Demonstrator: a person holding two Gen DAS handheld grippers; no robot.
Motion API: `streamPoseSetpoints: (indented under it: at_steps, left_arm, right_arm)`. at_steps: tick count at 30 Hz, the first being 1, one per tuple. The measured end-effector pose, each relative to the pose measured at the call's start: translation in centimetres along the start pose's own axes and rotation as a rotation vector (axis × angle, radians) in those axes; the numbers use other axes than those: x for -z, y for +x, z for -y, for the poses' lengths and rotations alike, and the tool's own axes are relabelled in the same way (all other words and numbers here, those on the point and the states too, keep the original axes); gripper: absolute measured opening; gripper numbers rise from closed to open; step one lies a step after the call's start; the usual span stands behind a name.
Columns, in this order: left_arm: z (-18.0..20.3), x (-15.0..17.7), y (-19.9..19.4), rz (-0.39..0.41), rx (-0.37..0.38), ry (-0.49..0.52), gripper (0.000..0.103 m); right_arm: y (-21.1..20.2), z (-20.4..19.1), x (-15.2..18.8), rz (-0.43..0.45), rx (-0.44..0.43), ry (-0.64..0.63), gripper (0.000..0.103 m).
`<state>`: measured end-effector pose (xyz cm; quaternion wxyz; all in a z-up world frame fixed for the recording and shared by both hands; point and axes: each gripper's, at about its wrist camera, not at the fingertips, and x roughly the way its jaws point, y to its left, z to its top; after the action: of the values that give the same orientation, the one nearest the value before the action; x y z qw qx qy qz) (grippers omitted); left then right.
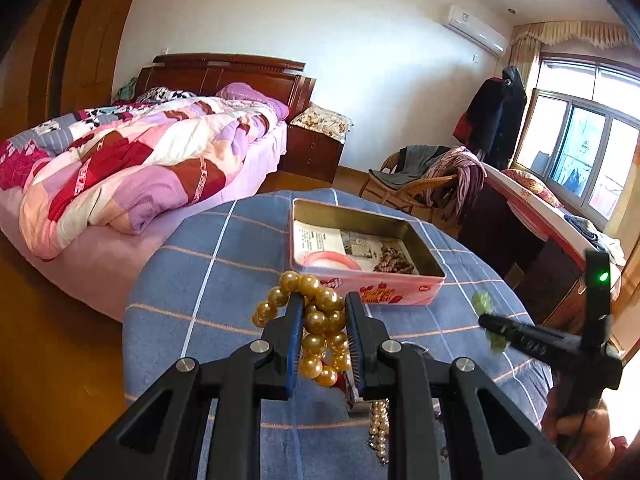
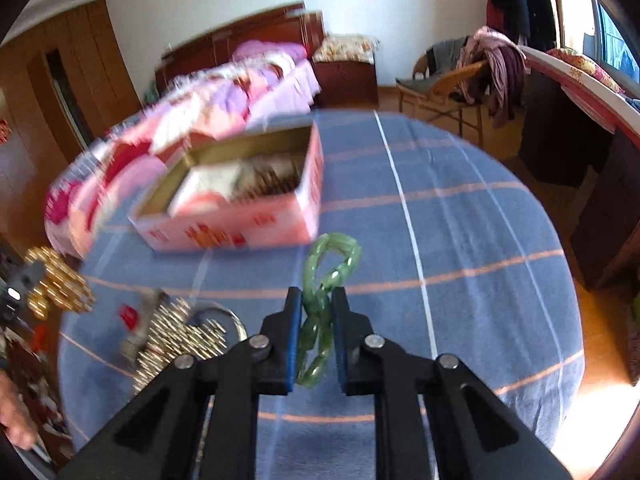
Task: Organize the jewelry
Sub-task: 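Grasp the green jade bangle with the right tool while the left tool holds the pearls, then lower the pearls into the tin with the left tool while the right tool releases the jade bangle there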
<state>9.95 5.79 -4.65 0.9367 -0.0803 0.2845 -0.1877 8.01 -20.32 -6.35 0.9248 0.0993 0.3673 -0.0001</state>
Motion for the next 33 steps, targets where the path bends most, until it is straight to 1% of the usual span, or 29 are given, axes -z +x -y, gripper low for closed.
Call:
streamPoseSetpoints:
  at_steps: [3, 7, 12, 15, 22, 25, 30, 33]
  left_arm:
    - [0.5, -0.7, 0.1, 0.018, 0.010, 0.023, 0.021]
    - [1.4, -2.0, 0.2, 0.050, 0.023, 0.057, 0.021]
    - [2.1, -3.6, 1.0, 0.087, 0.043, 0.078, 0.021]
    - [2.5, -4.2, 2.3, 0.095, 0.048, 0.082, 0.021]
    - [3.1, -5.5, 5.9, 0.095, 0.064, 0.088, 0.021]
    - [3.6, -6.0, 7.5, 0.103, 0.069, 0.099, 0.021]
    - [3.7, -6.5, 10.8, 0.078, 0.066, 0.089, 0.021]
    - [3.8, -6.6, 12.4, 0.063, 0.050, 0.096, 0.021]
  right_arm:
    - [-1.3, -0.7, -1.5, 0.070, -0.038, 0.002, 0.018]
    - [-1.7, -1.6, -3.2, 0.130, -0.062, -0.003, 0.018]
    - [-1.2, -2.4, -4.7, 0.173, -0.069, -0.014, 0.018]
    - [-0.4, -3.1, -5.3, 0.192, -0.065, -0.027, 0.018]
    - [2.4, -4.2, -6.5, 0.213, -0.047, -0.071, 0.018]
    - [3.6, -4.1, -7.3, 0.215, -0.047, -0.076, 0.018]
    - [6.5, -3.8, -8.1, 0.189, -0.038, -0.067, 0.018]
    - [8.1, -3.7, -8.6, 0.165, -0.036, -0.063, 0.018]
